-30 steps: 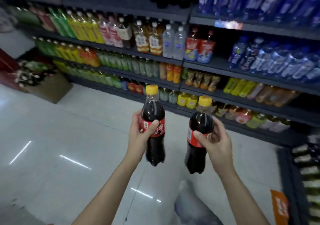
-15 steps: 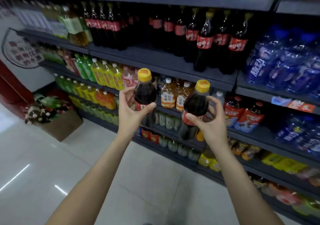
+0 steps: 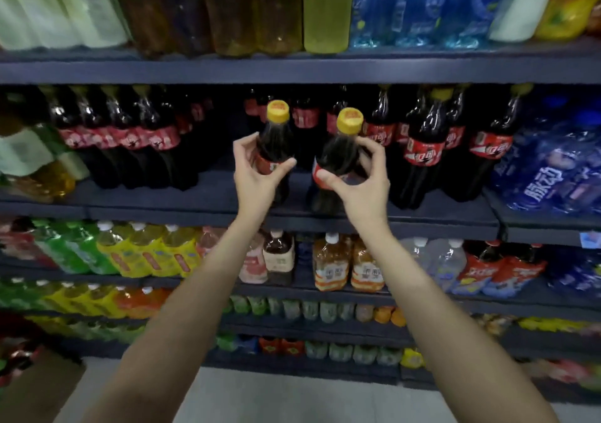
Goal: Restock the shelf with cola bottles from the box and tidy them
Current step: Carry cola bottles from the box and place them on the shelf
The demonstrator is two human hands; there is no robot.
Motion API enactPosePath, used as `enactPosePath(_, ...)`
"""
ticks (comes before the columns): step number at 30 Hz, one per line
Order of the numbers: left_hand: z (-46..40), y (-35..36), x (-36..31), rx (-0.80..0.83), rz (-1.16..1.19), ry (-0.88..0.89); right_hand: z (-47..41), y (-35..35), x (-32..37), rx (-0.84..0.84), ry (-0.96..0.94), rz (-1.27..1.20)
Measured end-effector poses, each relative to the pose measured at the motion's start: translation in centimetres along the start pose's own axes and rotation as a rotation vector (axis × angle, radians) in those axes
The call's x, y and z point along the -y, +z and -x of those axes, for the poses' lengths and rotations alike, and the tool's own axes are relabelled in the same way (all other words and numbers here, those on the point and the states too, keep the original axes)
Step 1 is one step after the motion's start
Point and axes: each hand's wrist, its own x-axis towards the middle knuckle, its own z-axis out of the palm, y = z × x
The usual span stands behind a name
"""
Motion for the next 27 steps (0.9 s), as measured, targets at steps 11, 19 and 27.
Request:
enactPosePath(11, -10.6, 3.0, 5.5, 0.101, 0.179, -0.158, -6.5, 9.7, -4.2, -0.279, 0.146, 0.149)
enactPosePath(19, -11.3, 3.7, 7.2, 0.15, 0.071, -0.196, -8.1, 9.6, -5.0, -0.167, 0.146, 0.229)
enactPosePath(27, -9.4, 2.6, 5.9, 0.295, -0.067, -0.296, -5.4, 8.4, -5.9, 0.01, 0.185, 0.491)
